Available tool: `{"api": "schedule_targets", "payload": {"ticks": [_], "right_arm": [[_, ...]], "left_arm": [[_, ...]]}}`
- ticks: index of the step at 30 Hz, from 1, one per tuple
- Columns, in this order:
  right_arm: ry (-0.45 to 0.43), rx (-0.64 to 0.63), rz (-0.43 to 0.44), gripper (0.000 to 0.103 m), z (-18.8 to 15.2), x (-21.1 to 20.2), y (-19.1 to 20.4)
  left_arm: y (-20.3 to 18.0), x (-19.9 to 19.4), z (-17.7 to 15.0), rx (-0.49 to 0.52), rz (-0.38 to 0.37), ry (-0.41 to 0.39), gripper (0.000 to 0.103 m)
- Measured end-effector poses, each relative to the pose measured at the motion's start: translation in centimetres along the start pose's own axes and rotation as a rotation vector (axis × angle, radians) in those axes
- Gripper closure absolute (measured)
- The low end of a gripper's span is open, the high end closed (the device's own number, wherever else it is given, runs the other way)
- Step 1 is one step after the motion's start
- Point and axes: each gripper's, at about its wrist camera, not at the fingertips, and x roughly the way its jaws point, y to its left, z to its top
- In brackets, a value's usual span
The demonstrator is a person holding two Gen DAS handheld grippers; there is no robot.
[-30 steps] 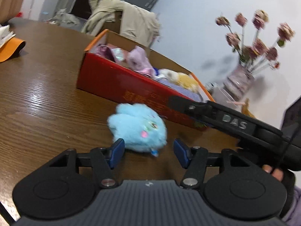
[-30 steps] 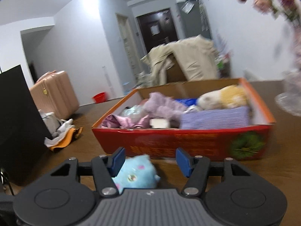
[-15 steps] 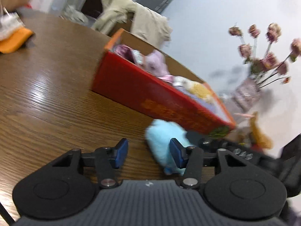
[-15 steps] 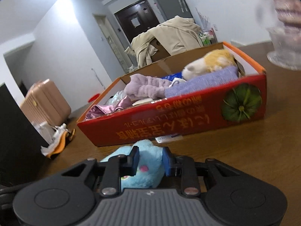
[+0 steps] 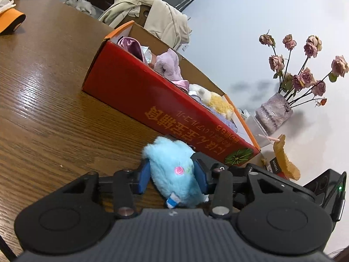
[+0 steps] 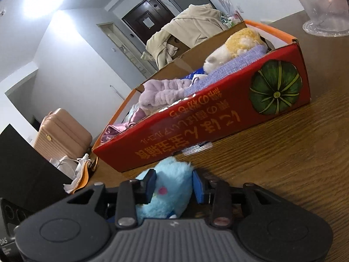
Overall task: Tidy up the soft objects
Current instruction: 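Carry the blue plush into the box and open the gripper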
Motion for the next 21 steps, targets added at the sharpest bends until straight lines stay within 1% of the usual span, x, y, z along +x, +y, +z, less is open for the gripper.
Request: {"api": "schedule_targets", "payload": {"ticks": [2,4,6,8,11,14,16,19,21], "right_arm": [[-0.010,-0.015,-0.003,0.072,-0.3,-0.2,0.5],[-0.021,-0.037,-0.032,0.074,-0.9,-1.3,1.4],[-0.056,-0.073,-0.050,0.075,-1.8,-3.4,2.5],[-0.090,-0.095,-0.058,0.075,-2.8,-5.4,3.1],[-0.143,-0.111,-0.057,0.075,-2.9,-8.3,3.9],[-0.221,-0.159,-0.057,0.075,-1.1,-10.7,5.1],[-0.256,-0.182,-0.049,0.075,1.2,-11.3,5.5],[-0.280,-0.170,-0.032,0.075,5.2,-10.6,5.3],[-0.275,-0.157,-0.032,0.075,7.8,-9.1,4.9]], "left_arm": [[-0.6,-0.4,-0.4,0.021,0.016,-0.006,0.061],[-1.4,-1.4,-1.2,0.054,0.019,-0.007,0.062],[-2.4,-2.9,-2.2,0.097,0.002,-0.024,0.062],[-3.3,-4.4,-2.9,0.116,-0.018,-0.034,0.062],[-5.4,-5.8,-2.8,0.155,-0.047,-0.067,0.063],[-7.8,-6.2,-1.2,0.219,-0.097,-0.108,0.063],[-9.4,-5.6,0.5,0.279,-0.115,-0.134,0.063],[-10.7,-3.4,3.9,0.297,-0.136,-0.153,0.064],[-11.0,-1.4,6.2,0.302,-0.133,-0.141,0.064]]}}
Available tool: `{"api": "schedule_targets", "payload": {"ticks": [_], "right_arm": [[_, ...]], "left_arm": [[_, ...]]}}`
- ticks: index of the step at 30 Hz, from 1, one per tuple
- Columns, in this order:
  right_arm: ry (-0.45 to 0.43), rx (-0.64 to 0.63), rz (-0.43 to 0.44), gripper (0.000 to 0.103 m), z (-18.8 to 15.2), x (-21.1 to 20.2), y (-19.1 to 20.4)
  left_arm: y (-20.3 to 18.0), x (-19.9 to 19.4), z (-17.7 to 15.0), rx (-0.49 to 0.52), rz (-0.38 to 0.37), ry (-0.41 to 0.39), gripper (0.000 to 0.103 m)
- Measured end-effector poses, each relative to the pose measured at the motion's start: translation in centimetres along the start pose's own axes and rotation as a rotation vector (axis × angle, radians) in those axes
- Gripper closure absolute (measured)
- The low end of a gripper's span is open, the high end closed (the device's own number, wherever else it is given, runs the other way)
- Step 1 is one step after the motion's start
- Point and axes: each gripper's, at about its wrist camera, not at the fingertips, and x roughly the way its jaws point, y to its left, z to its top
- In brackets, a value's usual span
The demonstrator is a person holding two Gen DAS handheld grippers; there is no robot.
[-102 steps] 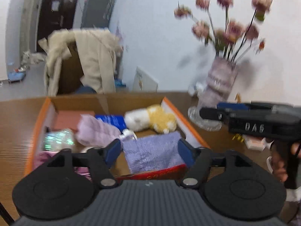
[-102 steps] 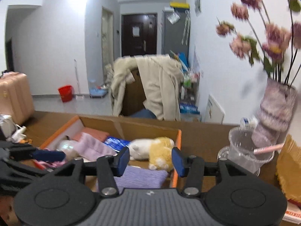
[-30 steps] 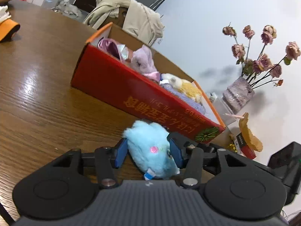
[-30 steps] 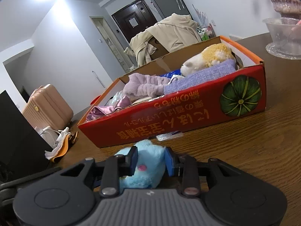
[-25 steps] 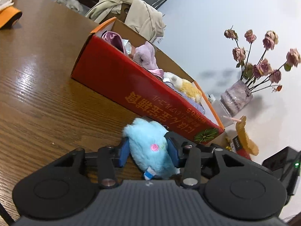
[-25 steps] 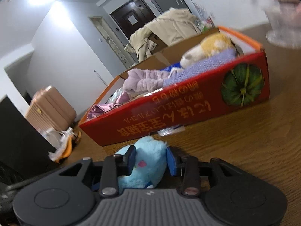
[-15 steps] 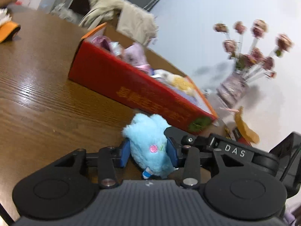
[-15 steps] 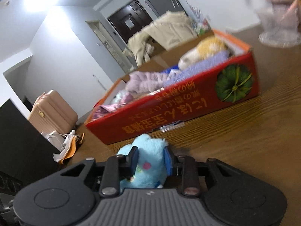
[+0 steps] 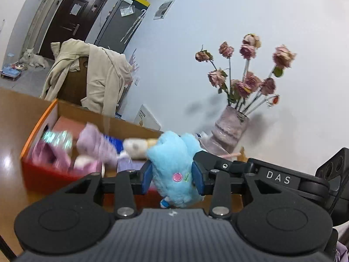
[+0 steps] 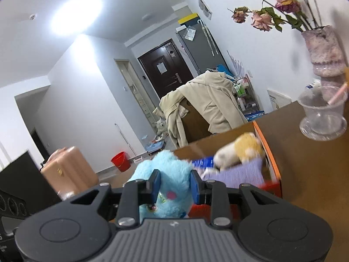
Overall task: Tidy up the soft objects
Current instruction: 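Carry the blue plush into the box and open the gripper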
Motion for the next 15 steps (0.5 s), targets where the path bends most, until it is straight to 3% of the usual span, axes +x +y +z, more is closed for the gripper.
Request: {"api": "schedule_targets", "payload": {"ticks": [6,7,8,11,12,15], "right_arm": [[0.117,0.007,-0.052,0.075,2.1,9.3,-2.5],[0.156,0.007,-0.083,0.080,1.7,10.9,-2.8],[0.198,-0.008,-0.122,0.097,1.2,12.3,-3.0],[0.282,-0.027,-0.198,0.097,-0.8,14.6,-3.6],[0.289,-0.042,-0.214,0.100,-1.3,14.9,-3.7],[0.279,-0.116,-0.246,0.096,-1.9,15.2,-2.8]], "left_arm": [[4.2,7.1,1.9,-0.015,0.101,0.077,0.064],[5.2,7.7,1.4,-0.015,0.109,0.103,0.064],[6.0,8.3,1.0,-0.021,0.100,0.135,0.064],[7.0,8.6,0.0,0.022,0.106,0.187,0.065],[7.0,8.4,-0.2,0.052,0.114,0.179,0.066],[7.5,8.3,-0.2,0.057,0.097,0.174,0.066]]}}
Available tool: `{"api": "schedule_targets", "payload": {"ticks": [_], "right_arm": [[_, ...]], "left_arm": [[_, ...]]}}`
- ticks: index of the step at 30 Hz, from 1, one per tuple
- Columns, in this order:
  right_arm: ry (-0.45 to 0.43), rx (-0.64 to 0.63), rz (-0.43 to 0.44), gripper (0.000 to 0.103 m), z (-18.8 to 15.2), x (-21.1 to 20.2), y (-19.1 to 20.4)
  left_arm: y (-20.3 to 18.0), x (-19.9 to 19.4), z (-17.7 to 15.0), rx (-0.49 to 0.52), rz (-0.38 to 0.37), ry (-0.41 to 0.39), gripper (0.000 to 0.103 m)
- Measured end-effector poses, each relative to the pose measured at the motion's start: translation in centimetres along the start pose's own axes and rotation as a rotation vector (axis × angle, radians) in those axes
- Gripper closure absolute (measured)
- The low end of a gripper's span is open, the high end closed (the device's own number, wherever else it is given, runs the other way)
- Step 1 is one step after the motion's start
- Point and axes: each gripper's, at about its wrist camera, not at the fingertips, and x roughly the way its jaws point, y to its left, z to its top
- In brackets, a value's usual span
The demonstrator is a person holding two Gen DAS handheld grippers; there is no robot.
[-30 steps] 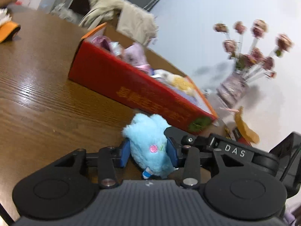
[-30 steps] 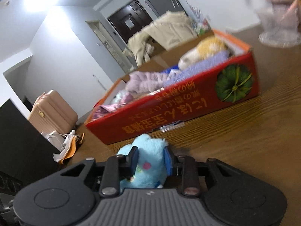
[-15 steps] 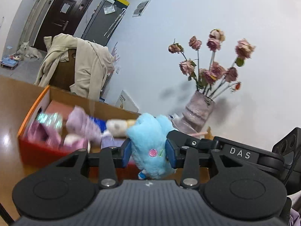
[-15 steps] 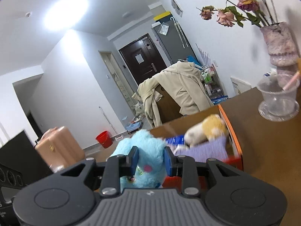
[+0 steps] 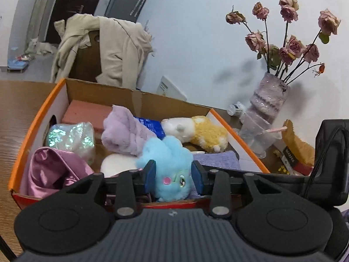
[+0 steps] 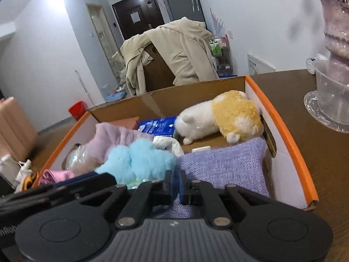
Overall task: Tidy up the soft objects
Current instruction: 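Carry the blue plush into the box and open the gripper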
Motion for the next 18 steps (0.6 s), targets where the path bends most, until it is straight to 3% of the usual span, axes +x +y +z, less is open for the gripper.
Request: {"api": "schedule_targets", "payload": {"ticks": [5,13,17,18], "right_arm": [[-0.022,-0.007,-0.005,0.091,0.7,-1.2,-0.1],[-0.144,-0.036,-0.049,0.089,2.7,-9.8,-1.2],[-0.193,-0.072,-0.079,0.082,2.5,-14.6,-1.0],[-0.200,-0.086,-0.086,0.075,2.3,-15.6,-0.9]], "left_arm": [[-0.5,-0.6,0.6,0.006,0.011,-0.004,0.069],[-3.1,-5.8,2.8,0.079,0.083,-0.086,0.064],[-4.3,-8.8,2.9,0.132,0.147,-0.106,0.062],[-4.5,-9.6,2.8,0.135,0.155,-0.105,0.062]]}}
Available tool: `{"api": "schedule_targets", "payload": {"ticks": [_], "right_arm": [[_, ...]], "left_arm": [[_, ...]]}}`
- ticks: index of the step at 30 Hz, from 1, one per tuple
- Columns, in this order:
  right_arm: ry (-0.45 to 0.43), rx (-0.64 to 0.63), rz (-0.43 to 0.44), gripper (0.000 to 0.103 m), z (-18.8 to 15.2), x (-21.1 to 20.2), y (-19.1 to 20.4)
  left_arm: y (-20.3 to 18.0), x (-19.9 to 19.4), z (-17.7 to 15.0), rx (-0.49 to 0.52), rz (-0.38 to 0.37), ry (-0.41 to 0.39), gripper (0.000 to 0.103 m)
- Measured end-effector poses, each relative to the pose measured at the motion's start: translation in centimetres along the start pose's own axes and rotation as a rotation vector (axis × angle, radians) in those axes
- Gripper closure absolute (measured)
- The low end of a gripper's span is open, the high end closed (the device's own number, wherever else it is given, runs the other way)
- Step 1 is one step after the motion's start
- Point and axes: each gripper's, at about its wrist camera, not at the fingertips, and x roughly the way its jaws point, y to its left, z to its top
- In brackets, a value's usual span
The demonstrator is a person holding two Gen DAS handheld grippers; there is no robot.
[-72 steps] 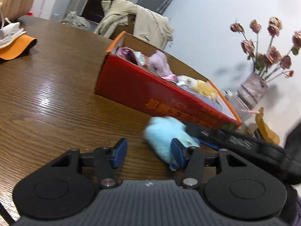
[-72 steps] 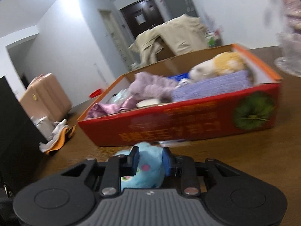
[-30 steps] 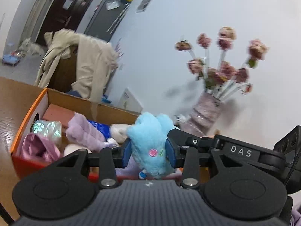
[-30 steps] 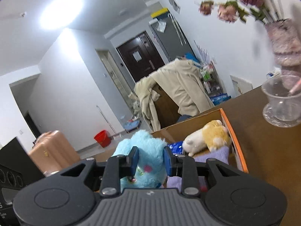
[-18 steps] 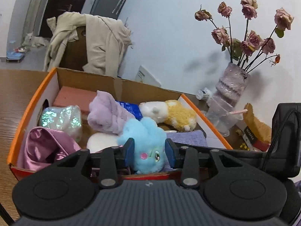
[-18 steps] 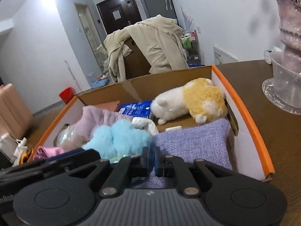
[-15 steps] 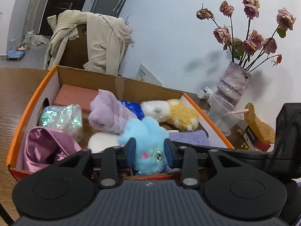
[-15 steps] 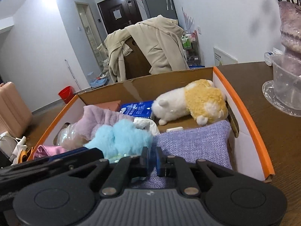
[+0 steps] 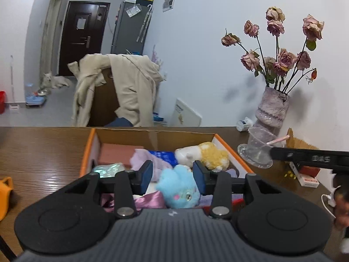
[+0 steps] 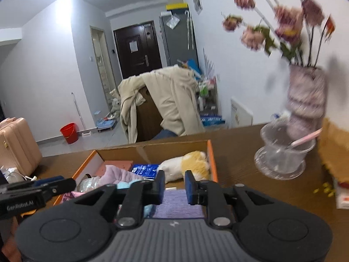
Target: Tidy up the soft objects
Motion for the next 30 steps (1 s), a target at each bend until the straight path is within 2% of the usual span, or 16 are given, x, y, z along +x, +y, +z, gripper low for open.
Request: {"api": "schedule_targets", "payload": {"ticks": [2,6,7,8,9,10,11,12,14,16,19,30], "right_arm": [[-0.015,-0.026,-0.004,0.065,-0.3,-1.8,0.3],[-0.040,-0.077,-0.013,0.066,-1.2,-4.8,1.6],[-0.046,-0.078,-0.014,0.066,-1.3,-5.3,1.8],[-0.056,-0.081,-0.019,0.061,-1.6,-6.0,2.0],[-0.078,-0.089,-0.027,0.049,-1.8,-6.7,2.3],[-0.107,-0.094,-0.038,0.042,-2.1,-7.4,2.5],[-0.150,-0.101,-0.052,0.027,-2.6,-8.0,2.8],[-0.193,-0.108,-0.059,0.016,-3.1,-8.5,2.9],[-0.320,-0.136,-0.054,0.002,-4.8,-9.7,3.2],[-0.384,-0.174,-0.063,0.000,-6.8,-10.4,3.4],[-0.413,-0.230,-0.083,0.000,-8.8,-11.1,4.1],[-0.442,-0.164,-0.076,0.000,-12.4,-15.4,5.4]], "left_arm": [[-0.2,-1.5,-0.1,0.011,0.007,-0.001,0.062],[-0.8,-4.4,-0.5,0.039,0.024,-0.020,0.061],[-1.1,-5.2,-0.7,0.050,0.031,-0.029,0.058],[-1.2,-5.8,-0.8,0.058,0.040,-0.040,0.051],[-1.3,-6.3,-1.1,0.065,0.047,-0.054,0.045],[-1.4,-6.8,-1.4,0.071,0.056,-0.078,0.034],[-1.4,-7.3,-1.8,0.075,0.071,-0.111,0.024],[-1.5,-7.8,-2.4,0.079,0.096,-0.147,0.019],[-1.6,-8.7,-3.6,0.083,0.136,-0.228,0.000],[-1.6,-9.6,-4.9,0.085,0.156,-0.283,0.000],[-1.7,-10.4,-6.2,0.084,0.141,-0.272,0.000],[-2.2,-15.0,-10.0,0.093,0.157,-0.307,0.000]]}}
